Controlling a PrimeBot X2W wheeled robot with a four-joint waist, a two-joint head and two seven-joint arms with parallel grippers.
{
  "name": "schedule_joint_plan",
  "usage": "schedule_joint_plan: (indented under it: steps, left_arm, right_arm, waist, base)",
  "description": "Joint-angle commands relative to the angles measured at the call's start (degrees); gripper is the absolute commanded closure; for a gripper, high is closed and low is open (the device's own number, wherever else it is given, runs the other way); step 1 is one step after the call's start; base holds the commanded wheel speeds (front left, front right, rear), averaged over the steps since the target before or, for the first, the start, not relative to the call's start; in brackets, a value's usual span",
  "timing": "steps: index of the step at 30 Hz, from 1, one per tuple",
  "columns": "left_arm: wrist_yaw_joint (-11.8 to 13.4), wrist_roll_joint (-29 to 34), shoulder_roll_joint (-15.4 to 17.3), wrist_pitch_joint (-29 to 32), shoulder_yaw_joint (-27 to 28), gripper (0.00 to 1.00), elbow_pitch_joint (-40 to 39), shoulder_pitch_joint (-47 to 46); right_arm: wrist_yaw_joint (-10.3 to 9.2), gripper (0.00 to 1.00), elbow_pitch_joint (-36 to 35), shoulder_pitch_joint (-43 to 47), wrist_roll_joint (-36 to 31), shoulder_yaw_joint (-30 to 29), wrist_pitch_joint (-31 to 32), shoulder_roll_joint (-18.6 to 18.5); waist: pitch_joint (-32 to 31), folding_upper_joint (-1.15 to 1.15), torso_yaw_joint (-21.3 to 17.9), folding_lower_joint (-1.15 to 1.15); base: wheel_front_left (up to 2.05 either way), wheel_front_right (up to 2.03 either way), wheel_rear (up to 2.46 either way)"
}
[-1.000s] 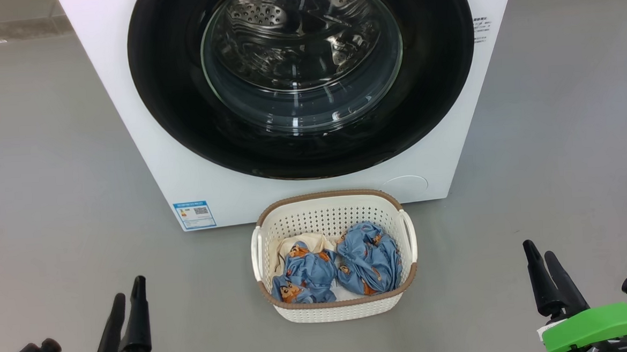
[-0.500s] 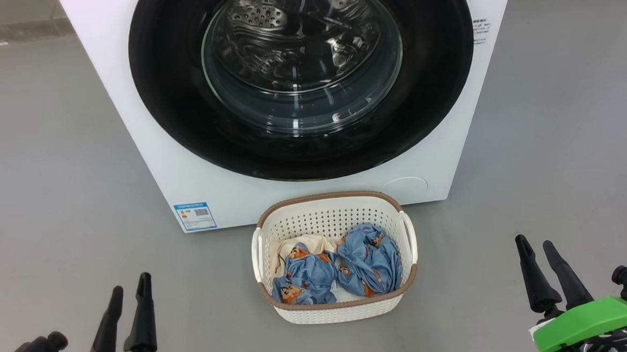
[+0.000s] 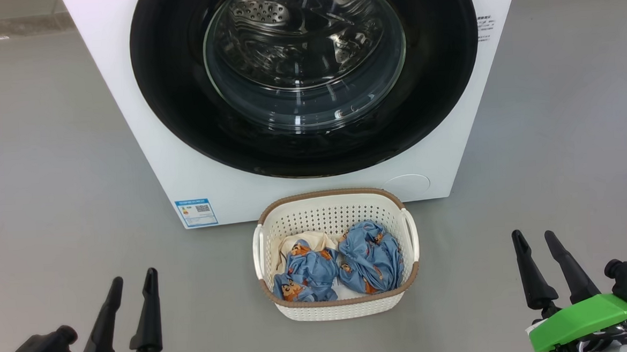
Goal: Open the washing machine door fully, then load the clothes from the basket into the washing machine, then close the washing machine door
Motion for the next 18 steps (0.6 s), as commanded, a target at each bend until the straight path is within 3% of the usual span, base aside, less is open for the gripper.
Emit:
schedule_joint_plan:
  steps: [1,18]
  left_arm:
    - [-0.47,2.08,1.78,-0.91,1.13,0.00,-1.97,-1.82]
    - [-0.56,11.34,2.69,-3.60,0.16,0.00,-2.58,-2.25]
  right_arm:
    - [-0.04,0.00,-1.79,-2.72,-2.16,1.31,-0.91,-1.04]
    - [-0.05,0.00,-2.40,-3.44,-12.12,1.92,-3.59,-1.71]
  waist:
    - [0.04,0.00,-0.04,0.00]
    - [0.25,0.00,-0.02,0.00]
  base:
    - [0.00,0.00,0.00]
    - [0.00,0.00,0.00]
